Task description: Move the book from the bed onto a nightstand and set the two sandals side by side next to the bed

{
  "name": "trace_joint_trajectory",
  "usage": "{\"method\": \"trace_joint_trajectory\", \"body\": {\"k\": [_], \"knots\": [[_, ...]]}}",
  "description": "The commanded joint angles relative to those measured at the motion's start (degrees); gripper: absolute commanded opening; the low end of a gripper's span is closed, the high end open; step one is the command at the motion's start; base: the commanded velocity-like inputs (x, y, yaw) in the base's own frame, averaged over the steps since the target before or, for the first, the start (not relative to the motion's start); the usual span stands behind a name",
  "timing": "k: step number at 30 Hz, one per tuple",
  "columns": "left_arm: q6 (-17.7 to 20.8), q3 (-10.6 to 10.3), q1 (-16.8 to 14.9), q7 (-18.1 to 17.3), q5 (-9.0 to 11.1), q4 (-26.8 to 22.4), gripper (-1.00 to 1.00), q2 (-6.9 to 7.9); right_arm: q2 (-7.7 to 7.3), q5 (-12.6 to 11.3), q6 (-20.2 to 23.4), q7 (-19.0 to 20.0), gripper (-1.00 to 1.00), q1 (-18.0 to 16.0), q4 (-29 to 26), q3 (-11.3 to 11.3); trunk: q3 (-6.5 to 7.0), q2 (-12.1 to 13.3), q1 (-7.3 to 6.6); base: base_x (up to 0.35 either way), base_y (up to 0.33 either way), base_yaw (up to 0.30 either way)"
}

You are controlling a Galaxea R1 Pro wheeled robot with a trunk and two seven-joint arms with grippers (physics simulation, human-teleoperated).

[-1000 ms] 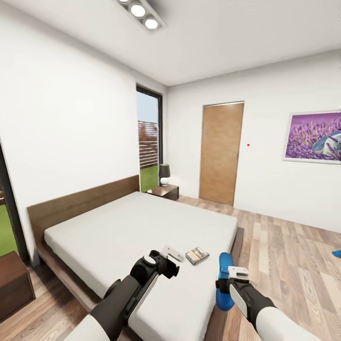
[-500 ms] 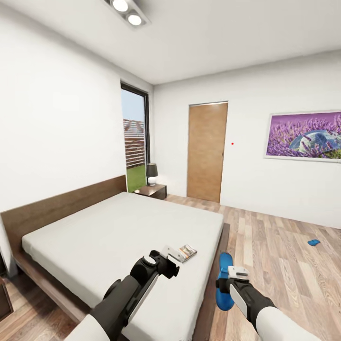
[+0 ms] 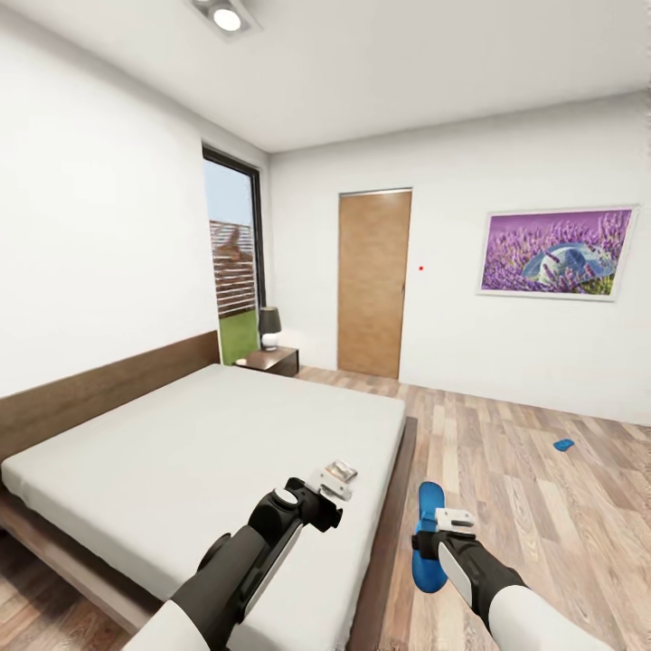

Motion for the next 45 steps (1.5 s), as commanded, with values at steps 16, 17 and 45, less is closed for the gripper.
{"method": "trace_joint_trajectory", "body": {"k": [16, 17, 45], "knots": [[0.3, 0.0, 0.0, -0.1, -0.1, 0.0, 1.0, 0.0, 0.0, -0.6, 0.2, -0.3, -1.0, 0.0, -0.1, -0.1, -1.27, -0.1, 0.02, 0.0, 0.0, -0.169], [0.2, 0.0, 0.0, -0.1, -0.1, 0.0, 1.0, 0.0, 0.0, -0.6, 0.2, -0.3, -1.0, 0.0, -0.1, -0.1, -1.35, -0.1, 0.02, 0.0, 0.0, -0.169], [0.3, 0.0, 0.0, -0.1, -0.1, 0.0, 1.0, 0.0, -0.16, -0.6, 0.2, -0.3, -1.0, 0.0, -0.1, -0.1, -3.52, -0.1, 0.02, 0.0, 0.0, -0.169]]}}
